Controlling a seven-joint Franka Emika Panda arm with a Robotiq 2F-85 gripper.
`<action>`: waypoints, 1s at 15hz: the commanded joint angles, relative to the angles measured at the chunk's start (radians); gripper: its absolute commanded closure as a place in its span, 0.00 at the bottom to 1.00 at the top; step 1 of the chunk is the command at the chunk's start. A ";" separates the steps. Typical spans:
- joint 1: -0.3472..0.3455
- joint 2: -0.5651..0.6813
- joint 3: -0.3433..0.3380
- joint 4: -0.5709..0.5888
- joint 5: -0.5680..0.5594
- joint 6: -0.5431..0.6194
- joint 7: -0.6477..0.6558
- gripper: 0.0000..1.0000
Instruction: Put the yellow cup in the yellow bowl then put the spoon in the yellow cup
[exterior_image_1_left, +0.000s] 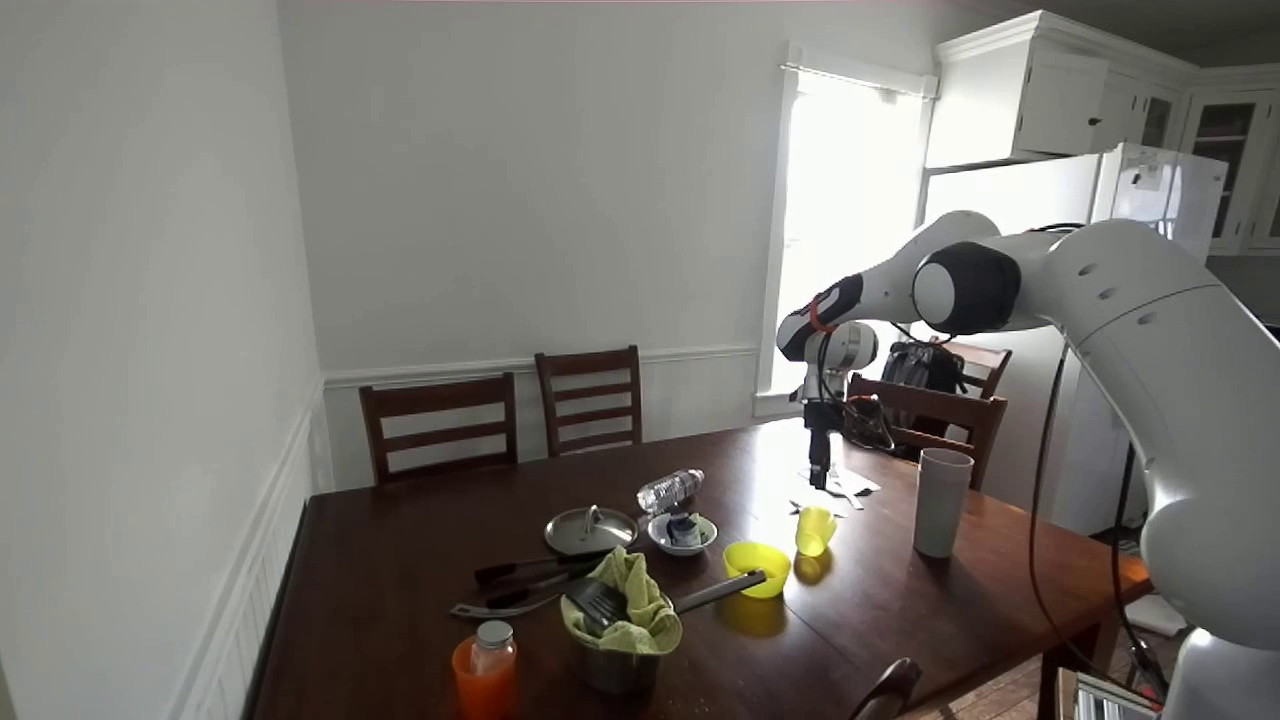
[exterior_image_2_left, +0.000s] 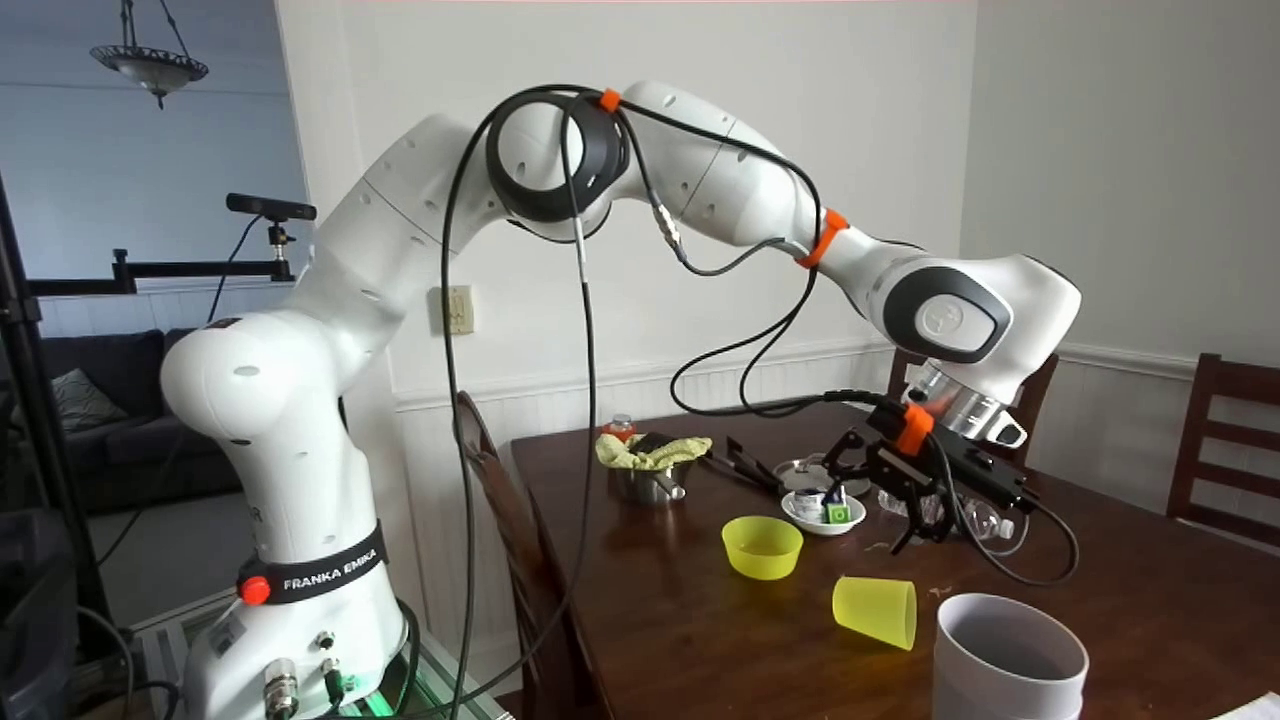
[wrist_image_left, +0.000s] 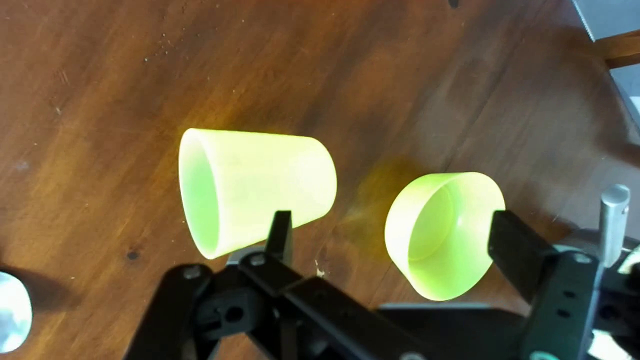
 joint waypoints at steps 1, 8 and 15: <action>-0.054 0.105 0.033 0.160 0.010 -0.064 0.035 0.00; -0.071 0.219 0.063 0.299 -0.010 -0.078 0.132 0.00; -0.077 0.294 0.066 0.413 -0.043 -0.147 0.228 0.00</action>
